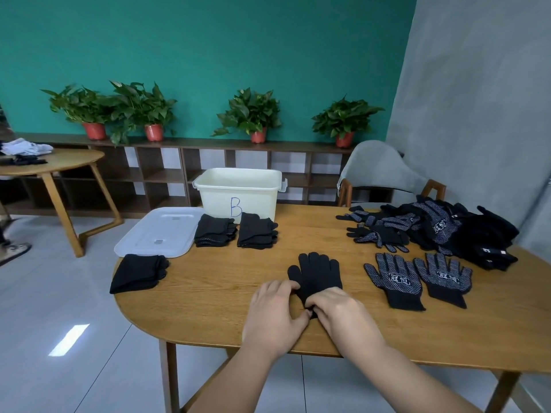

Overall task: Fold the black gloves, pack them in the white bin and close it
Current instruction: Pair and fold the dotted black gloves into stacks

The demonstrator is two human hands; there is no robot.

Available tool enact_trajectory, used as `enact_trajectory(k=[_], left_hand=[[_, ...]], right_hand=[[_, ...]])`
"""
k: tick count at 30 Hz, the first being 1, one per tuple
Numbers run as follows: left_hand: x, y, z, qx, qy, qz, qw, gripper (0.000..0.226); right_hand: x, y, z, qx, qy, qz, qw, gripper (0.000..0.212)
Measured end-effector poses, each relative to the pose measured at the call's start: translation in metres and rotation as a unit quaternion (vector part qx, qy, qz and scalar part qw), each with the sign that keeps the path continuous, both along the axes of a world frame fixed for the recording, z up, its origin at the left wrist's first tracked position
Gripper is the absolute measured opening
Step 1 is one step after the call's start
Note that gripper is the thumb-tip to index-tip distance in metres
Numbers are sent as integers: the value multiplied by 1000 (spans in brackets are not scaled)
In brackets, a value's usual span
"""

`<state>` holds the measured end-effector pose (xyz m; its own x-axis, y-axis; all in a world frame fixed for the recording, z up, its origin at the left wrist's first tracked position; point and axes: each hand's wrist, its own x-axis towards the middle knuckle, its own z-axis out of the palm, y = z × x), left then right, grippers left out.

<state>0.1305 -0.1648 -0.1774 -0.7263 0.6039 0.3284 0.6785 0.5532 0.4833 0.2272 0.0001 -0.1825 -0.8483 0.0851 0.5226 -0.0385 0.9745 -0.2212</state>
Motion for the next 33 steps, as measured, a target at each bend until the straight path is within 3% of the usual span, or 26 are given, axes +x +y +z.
enact_trajectory(k=[5, 10, 12, 14, 16, 24, 33], left_hand=[[2, 1, 0, -32, 11, -4, 999, 62], [3, 1, 1, -35, 19, -19, 999, 58], [3, 3, 1, -63, 29, -23, 997, 58], [3, 4, 1, -75, 31, -19, 997, 60], [3, 4, 0, -75, 27, -17, 997, 62], [1, 4, 1, -81, 36, -21, 996, 61], [1, 5, 0, -73, 17, -9, 997, 63]], right_hand=[[4, -4, 17, -1, -32, -3, 999, 19], [-12, 2, 32, -90, -23, -56, 994, 39], [-28, 11, 32, -84, -108, -83, 987, 44], [-45, 22, 32, -72, -245, -90, 963, 53], [-59, 33, 34, -68, -321, -95, 940, 58], [-85, 29, 29, 4, -328, -120, 937, 67], [-72, 25, 17, 1, -307, -132, 942, 66]])
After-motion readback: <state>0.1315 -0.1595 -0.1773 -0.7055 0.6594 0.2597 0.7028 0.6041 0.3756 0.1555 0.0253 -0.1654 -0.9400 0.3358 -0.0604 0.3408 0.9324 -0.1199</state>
